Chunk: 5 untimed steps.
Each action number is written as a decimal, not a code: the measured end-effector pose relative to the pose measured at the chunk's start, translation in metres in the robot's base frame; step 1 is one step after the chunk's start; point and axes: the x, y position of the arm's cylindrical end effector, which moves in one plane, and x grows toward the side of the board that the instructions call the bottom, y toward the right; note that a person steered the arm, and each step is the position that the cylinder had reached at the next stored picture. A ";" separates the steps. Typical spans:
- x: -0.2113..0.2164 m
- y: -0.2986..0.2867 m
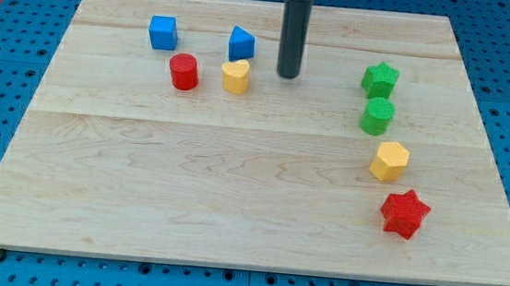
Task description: Move yellow heart right to the blue triangle
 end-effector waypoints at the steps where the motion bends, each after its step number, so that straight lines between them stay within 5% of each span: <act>1: 0.039 -0.031; 5: -0.032 -0.098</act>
